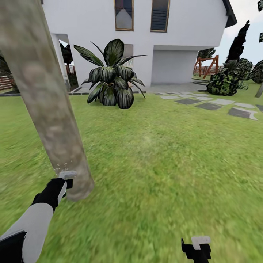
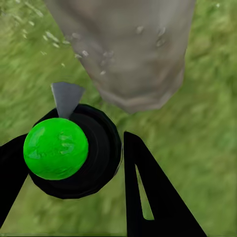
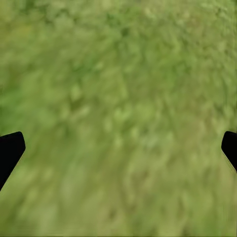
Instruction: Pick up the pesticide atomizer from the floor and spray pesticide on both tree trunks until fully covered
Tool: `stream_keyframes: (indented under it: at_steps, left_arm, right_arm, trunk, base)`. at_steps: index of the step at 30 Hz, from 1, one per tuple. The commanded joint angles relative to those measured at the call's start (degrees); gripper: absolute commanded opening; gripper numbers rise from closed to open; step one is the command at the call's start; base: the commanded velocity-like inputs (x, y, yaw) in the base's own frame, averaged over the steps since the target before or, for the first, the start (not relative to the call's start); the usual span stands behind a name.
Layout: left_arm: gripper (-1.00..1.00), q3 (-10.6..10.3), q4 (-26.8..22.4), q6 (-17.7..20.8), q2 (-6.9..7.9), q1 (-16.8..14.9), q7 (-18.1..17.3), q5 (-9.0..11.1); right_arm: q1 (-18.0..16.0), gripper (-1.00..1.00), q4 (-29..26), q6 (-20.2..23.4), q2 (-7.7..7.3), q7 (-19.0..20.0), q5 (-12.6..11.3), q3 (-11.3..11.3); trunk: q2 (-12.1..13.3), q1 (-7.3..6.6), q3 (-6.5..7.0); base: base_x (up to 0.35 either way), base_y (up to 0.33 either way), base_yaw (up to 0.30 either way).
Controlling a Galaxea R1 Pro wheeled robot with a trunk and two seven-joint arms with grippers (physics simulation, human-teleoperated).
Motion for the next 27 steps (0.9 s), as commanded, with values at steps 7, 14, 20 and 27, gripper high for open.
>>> stream_keyframes:
  at_steps: [7, 14, 20, 27]
  left_arm:
    - [-1.0, 0.16, -0.06, 0.25, -0.03, 0.03, 0.06, -0.32]
    - [-1.0, 0.16, -0.06, 0.25, 0.06, 0.11, 0.14, -0.34]
    - [-1.0, 0.16, -0.06, 0.34, 0.06, -0.04, 0.12, -0.34]
    - [-1.0, 0.1, -0.02, 0.34, 0.16, 0.3, 0.15, -0.34]
  right_arm:
    - [-0.02, 1.0, 0.05, -0.15, 0.0, -0.15, 0.61, -0.46]
    - [-0.02, 1.0, 0.11, -0.15, -0.15, -0.12, 0.61, -0.46]
    - [-0.02, 1.0, 0.09, -0.15, -0.08, -0.11, 0.61, -0.46]
    - [-0.02, 1.0, 0.06, -0.15, 0.0, -0.11, 0.61, -0.46]
  trunk:
    - [-0.02, -0.01, -0.05]
    - [-0.02, -0.01, -0.05]
    - [-0.02, -0.01, -0.05]
    - [-0.02, -0.01, -0.05]
  base:
    - [0.001, -0.273, 0.134]
    - [0.0, -0.273, 0.001]
    - [0.021, -0.273, 0.0]
    - [0.153, -0.256, 0.078]
